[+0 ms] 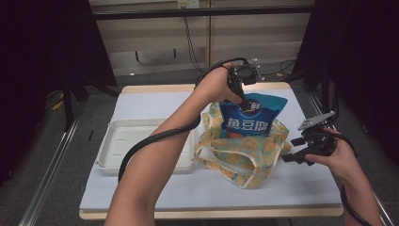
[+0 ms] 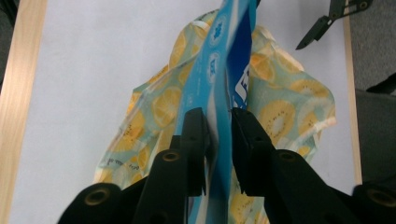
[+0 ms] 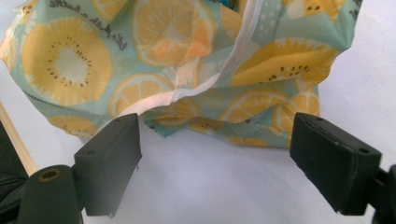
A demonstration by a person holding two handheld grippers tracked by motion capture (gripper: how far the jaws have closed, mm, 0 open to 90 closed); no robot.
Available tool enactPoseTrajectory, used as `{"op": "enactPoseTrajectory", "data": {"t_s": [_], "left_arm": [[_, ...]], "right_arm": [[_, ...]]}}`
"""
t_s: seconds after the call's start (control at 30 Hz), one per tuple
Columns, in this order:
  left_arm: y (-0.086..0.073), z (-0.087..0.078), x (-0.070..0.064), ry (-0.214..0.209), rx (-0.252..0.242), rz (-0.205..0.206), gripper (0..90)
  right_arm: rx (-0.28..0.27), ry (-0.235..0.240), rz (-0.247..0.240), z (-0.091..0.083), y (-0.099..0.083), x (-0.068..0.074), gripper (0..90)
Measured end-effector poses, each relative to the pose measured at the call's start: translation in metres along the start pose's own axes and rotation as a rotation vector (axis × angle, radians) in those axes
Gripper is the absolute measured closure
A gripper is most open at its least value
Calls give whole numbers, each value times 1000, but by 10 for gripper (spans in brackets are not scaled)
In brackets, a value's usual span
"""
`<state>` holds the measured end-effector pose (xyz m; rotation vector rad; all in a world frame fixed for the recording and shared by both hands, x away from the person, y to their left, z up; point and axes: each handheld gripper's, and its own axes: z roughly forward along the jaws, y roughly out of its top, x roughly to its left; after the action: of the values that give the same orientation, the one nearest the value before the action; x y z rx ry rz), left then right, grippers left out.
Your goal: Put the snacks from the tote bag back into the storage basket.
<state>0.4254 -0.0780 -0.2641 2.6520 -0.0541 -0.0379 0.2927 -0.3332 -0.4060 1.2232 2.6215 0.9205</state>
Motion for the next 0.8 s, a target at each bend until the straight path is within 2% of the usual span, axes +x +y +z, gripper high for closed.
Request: {"op": "enactPoseTrajectory", "data": {"t_s": [0.27, 0.4, 0.47, 0.53, 0.6, 0.67, 0.8], "left_arm": [[-7, 6, 5, -21, -37, -10, 765], [-10, 9, 6, -11, -62, -34, 854], [-10, 9, 6, -12, -50, -19, 899], [-9, 8, 5, -4, -42, -44, 900], [-8, 7, 4, -17, -38, -42, 900], [-8, 6, 2, -15, -33, -60, 900], [-4, -1, -1, -9, -52, -73, 900]], "right_arm": [[-11, -7, 3, -4, 0, 0, 170], [-5, -1, -4, -2, -1, -2, 173], [-1, 2, -4, -2, -1, -2, 175], [-2, -2, -1, -3, -2, -3, 183], [-2, -3, 5, -4, -2, -2, 184], [-9, -2, 3, -5, -2, -2, 185], [-8, -7, 0, -6, -2, -2, 184]]}}
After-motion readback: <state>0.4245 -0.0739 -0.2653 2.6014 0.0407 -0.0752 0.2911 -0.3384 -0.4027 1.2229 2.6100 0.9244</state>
